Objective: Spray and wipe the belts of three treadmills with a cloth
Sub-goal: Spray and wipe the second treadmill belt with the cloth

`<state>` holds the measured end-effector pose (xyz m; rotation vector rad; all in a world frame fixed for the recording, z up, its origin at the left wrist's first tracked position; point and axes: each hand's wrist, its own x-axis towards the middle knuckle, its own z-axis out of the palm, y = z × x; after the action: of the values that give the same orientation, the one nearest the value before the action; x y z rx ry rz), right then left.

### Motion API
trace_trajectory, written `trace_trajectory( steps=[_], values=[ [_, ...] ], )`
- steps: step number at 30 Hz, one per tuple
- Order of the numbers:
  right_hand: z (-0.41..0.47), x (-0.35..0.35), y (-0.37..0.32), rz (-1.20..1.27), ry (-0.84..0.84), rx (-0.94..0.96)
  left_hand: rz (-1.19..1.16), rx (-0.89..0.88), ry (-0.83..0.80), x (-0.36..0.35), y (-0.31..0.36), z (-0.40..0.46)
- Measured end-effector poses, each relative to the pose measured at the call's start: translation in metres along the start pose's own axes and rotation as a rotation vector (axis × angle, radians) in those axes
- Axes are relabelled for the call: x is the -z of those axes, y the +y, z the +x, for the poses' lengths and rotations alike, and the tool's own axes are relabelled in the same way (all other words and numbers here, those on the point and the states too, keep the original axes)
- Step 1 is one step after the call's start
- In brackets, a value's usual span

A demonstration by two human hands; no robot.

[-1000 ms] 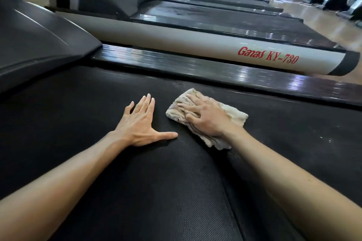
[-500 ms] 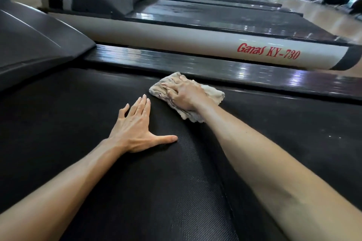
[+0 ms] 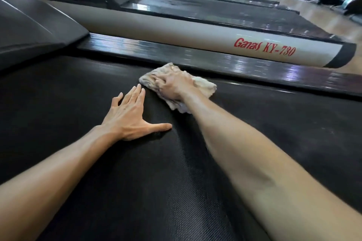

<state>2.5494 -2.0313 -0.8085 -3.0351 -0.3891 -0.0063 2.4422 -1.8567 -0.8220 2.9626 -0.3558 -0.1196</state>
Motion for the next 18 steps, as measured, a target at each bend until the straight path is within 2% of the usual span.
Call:
trace_trajectory(
  steps=[4, 6, 11, 14, 18],
  values=[
    [-0.010, 0.005, 0.007, 0.032, -0.020, -0.012, -0.013, -0.001, 0.001, 0.001, -0.002, 0.001],
    [-0.028, 0.008, 0.039, 0.038, -0.052, -0.011, -0.011, -0.003, -0.002, 0.002, -0.003, 0.000],
    [-0.078, 0.013, 0.130, 0.043, -0.062, -0.205, 0.005, -0.010, -0.008, 0.003, -0.004, 0.002],
    [-0.067, 0.009, 0.116, 0.028, -0.073, -0.260, 0.034, -0.011, -0.013, 0.000, -0.003, 0.002],
    [-0.039, 0.002, 0.044, -0.008, -0.007, -0.153, 0.044, -0.010, -0.004, -0.002, -0.002, 0.003]
  ],
)
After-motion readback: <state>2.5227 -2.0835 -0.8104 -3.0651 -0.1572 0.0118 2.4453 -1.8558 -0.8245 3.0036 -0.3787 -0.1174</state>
